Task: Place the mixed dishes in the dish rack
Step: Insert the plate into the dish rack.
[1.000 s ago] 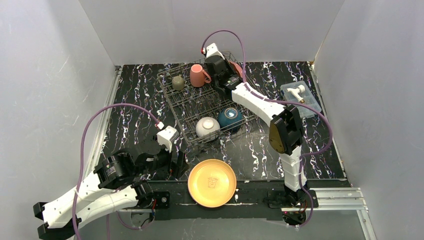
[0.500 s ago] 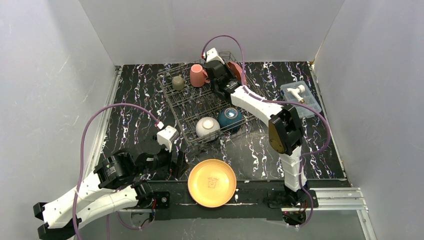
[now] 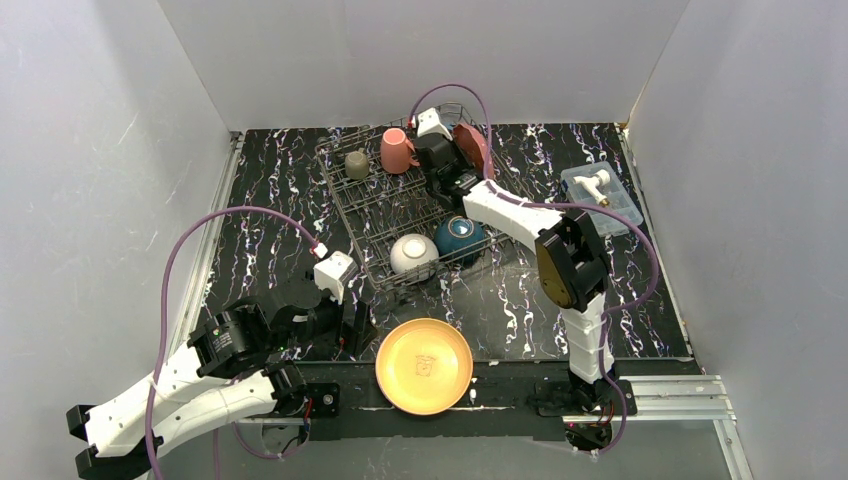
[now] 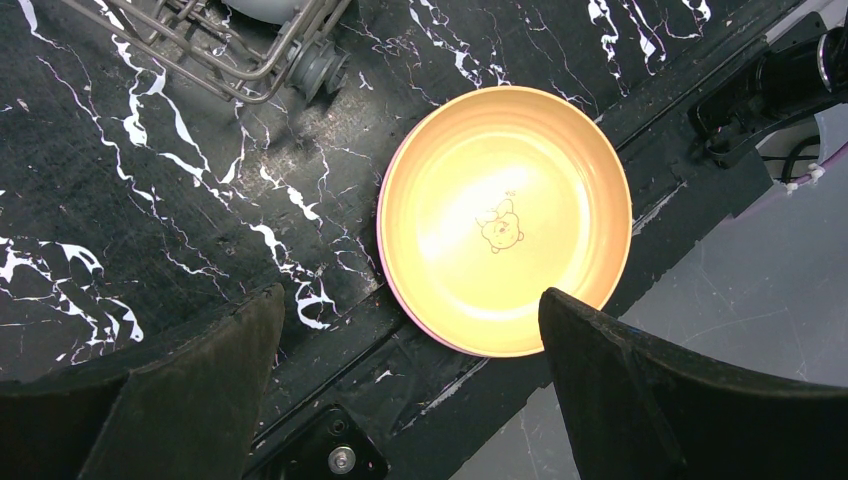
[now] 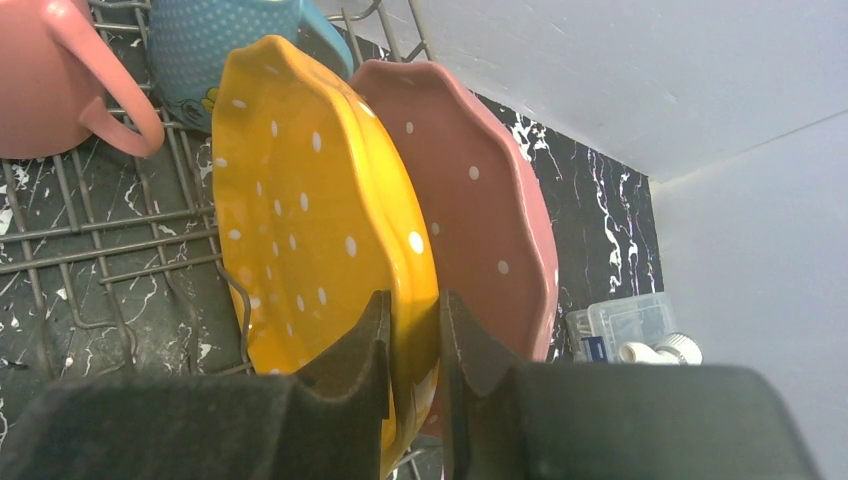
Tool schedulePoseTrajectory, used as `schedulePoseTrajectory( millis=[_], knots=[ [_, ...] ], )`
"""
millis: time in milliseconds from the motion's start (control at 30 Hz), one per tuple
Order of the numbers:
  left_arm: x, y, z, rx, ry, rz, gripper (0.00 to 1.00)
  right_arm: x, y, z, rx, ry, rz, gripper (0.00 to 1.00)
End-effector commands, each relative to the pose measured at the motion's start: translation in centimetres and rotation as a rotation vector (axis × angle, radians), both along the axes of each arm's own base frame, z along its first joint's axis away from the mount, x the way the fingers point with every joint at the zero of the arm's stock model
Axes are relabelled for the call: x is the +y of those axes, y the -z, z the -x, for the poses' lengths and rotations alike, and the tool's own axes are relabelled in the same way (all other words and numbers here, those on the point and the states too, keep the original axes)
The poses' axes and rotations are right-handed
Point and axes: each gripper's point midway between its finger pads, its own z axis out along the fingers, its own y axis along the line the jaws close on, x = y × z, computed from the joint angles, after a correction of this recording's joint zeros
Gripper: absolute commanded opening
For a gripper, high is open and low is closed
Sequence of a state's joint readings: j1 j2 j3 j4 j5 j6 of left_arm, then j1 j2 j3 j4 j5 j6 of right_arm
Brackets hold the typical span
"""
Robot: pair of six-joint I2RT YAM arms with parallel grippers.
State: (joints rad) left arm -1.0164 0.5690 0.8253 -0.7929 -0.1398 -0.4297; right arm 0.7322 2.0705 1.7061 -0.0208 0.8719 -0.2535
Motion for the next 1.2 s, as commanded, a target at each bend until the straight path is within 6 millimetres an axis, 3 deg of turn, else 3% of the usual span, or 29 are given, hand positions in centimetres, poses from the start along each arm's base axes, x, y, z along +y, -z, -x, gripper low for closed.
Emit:
schedulePoseTrajectory(
  millis=[0, 233, 267, 300, 333, 467, 600, 933, 1167],
  knots=[
    [0.3, 0.4, -0.4, -0.008, -0.011, -0.026, 0.98, 0.1, -1.9, -0.1, -0.079, 0.028, -0.144, 0.01],
    [0.2, 0.4, -0.4, -0.005, -0.01, -0.028, 0.98, -0.5, -0.9, 0.3, -0.071, 0.052, -0.155, 0.04],
    [0.2, 0.4, -0.4, -0.005, -0.011, -0.028, 0.98, 2.3, -0.2, 0.4, -0.018, -0.097, -0.207, 0.08],
    [0.2, 0.4, -0.4, -0.005, -0.011, -0.028, 0.98, -0.2, -1.0, 0.4, -0.068, 0.039, -0.166, 0.14],
    [0.2, 0.4, -0.4, -0.005, -0.011, -0.027, 1.0, -0.6, -1.2, 0.4, -0.077, 0.058, -0.161, 0.21],
    [0.2, 0.4, -0.4, -0.004, -0.012, -0.028, 0.99, -0.7, -2.3, 0.4, -0.089, 0.064, -0.171, 0.47],
    [0.2, 0.4, -0.4, -0.004, -0.012, -0.027, 1.0, -0.8, -3.4, 0.6, -0.101, 0.065, -0.189, 0.59],
    [0.3, 0.4, -0.4, -0.005, -0.016, -0.027, 0.99, -0.4, -6.9, 1.8, -0.084, 0.009, -0.274, 0.73],
    [0.3, 0.5, -0.3, -0.001, -0.022, -0.019, 0.99, 0.3, -9.4, 4.2, -0.024, -0.078, -0.38, 0.81]
  ],
)
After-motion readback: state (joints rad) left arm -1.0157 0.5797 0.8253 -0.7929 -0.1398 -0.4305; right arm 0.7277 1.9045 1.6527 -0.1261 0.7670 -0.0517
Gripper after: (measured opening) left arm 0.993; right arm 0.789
